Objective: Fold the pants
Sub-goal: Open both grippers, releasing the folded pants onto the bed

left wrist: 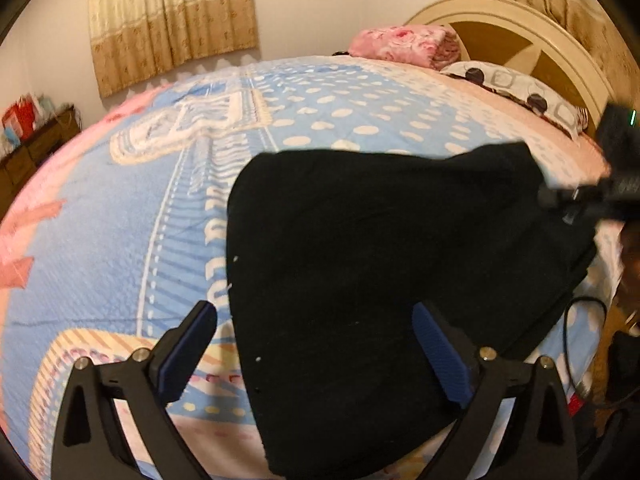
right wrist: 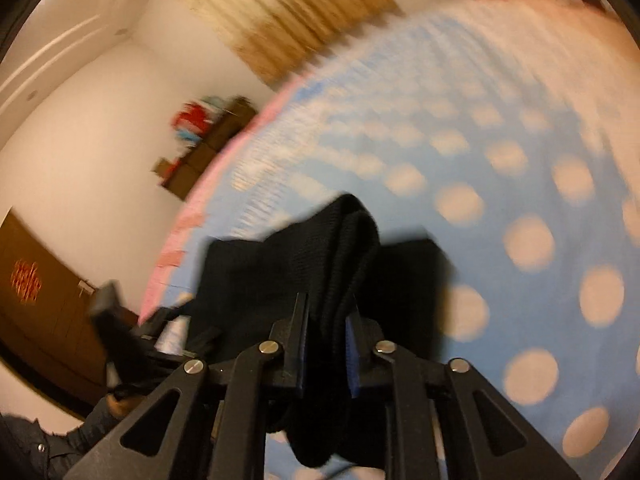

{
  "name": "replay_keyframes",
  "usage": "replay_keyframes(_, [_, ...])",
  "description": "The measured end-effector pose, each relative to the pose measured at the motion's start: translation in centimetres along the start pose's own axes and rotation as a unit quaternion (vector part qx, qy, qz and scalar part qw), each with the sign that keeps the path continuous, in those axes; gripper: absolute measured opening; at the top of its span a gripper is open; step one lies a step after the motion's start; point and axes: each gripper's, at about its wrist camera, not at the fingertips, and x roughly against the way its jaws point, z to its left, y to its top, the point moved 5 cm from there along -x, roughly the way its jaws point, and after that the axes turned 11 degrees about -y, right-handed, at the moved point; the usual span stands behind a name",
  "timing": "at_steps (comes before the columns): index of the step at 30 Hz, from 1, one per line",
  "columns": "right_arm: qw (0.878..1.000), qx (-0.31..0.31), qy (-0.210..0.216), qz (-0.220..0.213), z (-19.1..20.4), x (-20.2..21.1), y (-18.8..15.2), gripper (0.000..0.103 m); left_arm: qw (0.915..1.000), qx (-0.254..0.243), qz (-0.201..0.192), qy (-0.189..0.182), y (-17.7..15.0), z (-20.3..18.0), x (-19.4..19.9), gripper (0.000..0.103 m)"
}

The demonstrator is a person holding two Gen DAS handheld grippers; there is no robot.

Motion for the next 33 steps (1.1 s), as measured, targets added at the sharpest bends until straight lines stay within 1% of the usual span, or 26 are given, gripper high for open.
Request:
replay_keyframes(1, [1.0,-0.02,0.001,0.003,-1.1,-0.4,-0.3,0.021,1.0,0.001,0.001,-0.001,0.0,0.0,0.0,0.1])
replay_keyframes(2, [0.999,-0.032,0.016,0.001,-1.8,-0.4,-0.5,0.021,1.0,0.0,0.001,0.004,0.0,-0.1,0.2,0.1])
replay_keyframes(3, [0.999,-0.036,0.019,-0.004,-2.0,-0.1,-0.5,0.021,0.9999,-0.004,-0.001,0.012,0.2,-0.3,0.5,0.1])
replay_keyframes(4, [0.999,-0.034,0.011,-0.01,-2.1,0.4,-0.5,0.022,0.9996,-0.011,-0.01,0.024,0.5,-0.6,1.2,0.1])
replay_keyframes(5, [0.999,-0.025,-0.008,-0.025,-1.8,1.1,-0.2,0.022,0.9992,-0.017,-0.019,0.029,0.9,-0.8,1.7,0.1])
replay_keyframes(6, [0.999,-0.015,-0.027,-0.039,-1.7,1.8,0.1,0.026,0.9988,-0.022,-0.03,0.032,1.3,-0.9,2.2,0.1])
replay_keyframes(7, [0.997,-0.005,-0.05,-0.063,-1.4,3.0,0.6,0.032,0.998,-0.029,-0.043,0.037,1.8,-1.2,2.9,0.1])
replay_keyframes(8, [0.995,-0.001,-0.059,-0.08,-1.1,3.9,1.1,0.035,0.9974,-0.033,-0.05,0.04,2.1,-1.3,3.1,0.1])
replay_keyframes(9, [0.993,0.005,-0.061,-0.1,-0.5,4.9,1.5,0.04,0.997,-0.037,-0.054,0.042,2.5,-1.3,3.3,0.1])
replay_keyframes(10, [0.992,0.013,-0.059,-0.114,0.0,5.6,2.0,0.044,0.9965,-0.04,-0.057,0.046,3.0,-1.3,3.2,0.1])
replay_keyframes(11, [0.99,0.028,-0.053,-0.131,1.4,6.2,2.4,0.046,0.9961,-0.043,-0.057,0.052,3.4,-1.3,2.9,0.1])
replay_keyframes(13, [0.987,0.059,-0.02,-0.147,4.4,6.1,2.4,0.056,0.9955,-0.046,-0.06,0.058,4.2,-1.1,2.0,0.1])
replay_keyframes(14, [0.987,0.073,-0.001,-0.144,5.6,5.6,2.4,0.057,0.9956,-0.043,-0.055,0.062,4.5,-0.8,1.3,0.1])
replay_keyframes(16, [0.987,0.097,0.033,-0.125,7.9,3.6,1.9,0.057,0.997,-0.03,-0.032,0.064,4.5,-0.1,-0.1,0.1])
replay_keyframes(18, [0.988,0.101,0.039,-0.108,8.8,1.4,1.5,0.058,0.9982,-0.013,-0.018,0.056,4.2,0.8,-0.9,0.1])
replay_keyframes(20, [0.991,0.087,0.049,-0.083,8.6,-0.5,1.4,0.058,0.9988,-0.003,-0.012,0.048,3.9,1.2,-1.2,0.1])
replay_keyframes(21, [0.993,0.082,0.049,-0.075,8.3,-1.2,1.2,0.058,0.999,0.002,-0.008,0.043,3.8,1.4,-1.5,0.101])
replay_keyframes(25, [0.996,0.072,0.024,-0.046,6.6,-3.2,0.9,0.057,0.9994,0.021,0.001,0.029,3.3,1.6,-2.2,0.103])
replay_keyframes(28, [0.996,0.074,0.032,-0.043,5.9,-3.2,0.8,0.057,0.9992,0.036,0.003,0.015,3.0,1.9,-2.3,0.103])
replay_keyframes(33, [0.995,0.087,0.034,-0.044,5.5,-3.1,0.6,0.055,0.9986,0.053,0.003,-0.002,2.8,2.4,-2.6,0.103])
